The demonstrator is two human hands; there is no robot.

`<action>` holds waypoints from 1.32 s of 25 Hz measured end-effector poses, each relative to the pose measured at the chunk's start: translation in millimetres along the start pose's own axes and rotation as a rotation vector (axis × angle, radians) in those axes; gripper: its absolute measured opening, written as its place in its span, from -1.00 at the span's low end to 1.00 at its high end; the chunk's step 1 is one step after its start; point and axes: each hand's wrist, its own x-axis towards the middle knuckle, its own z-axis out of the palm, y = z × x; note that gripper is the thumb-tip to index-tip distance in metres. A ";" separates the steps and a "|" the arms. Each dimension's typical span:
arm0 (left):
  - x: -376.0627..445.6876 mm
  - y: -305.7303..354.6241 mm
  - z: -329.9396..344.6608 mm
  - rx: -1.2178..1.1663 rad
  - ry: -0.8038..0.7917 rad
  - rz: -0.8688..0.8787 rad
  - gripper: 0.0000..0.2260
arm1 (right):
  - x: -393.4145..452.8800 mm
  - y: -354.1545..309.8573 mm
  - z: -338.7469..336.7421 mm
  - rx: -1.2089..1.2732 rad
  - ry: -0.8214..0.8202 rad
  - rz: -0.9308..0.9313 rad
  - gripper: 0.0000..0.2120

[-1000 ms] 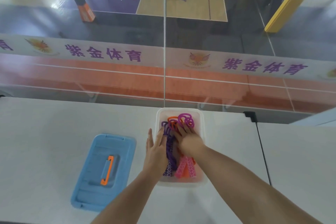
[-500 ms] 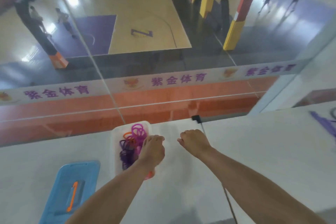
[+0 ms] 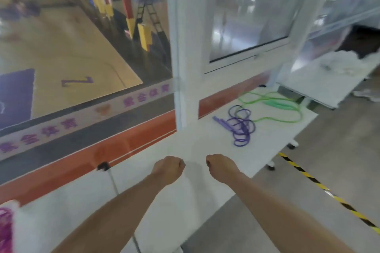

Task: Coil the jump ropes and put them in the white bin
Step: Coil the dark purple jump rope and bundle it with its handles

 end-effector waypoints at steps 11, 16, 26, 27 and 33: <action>226.5 181.5 64.5 0.135 -0.076 0.234 -0.67 | 47.1 252.7 -16.8 0.196 -0.069 0.282 -0.82; 363.2 186.5 107.7 0.065 -0.112 0.152 -0.82 | 134.2 334.9 -8.4 0.204 -0.242 0.337 -0.87; 512.3 234.0 180.3 0.587 -0.246 0.495 -0.61 | 238.5 423.3 -9.3 0.266 -0.488 0.342 -0.71; 517.5 235.1 186.6 0.646 -0.278 0.508 -0.61 | 245.9 431.0 -8.2 0.280 -0.486 0.329 -0.71; 508.7 242.6 175.6 0.533 -0.324 0.553 -0.67 | 291.7 456.2 -15.6 0.325 -0.345 0.084 -0.78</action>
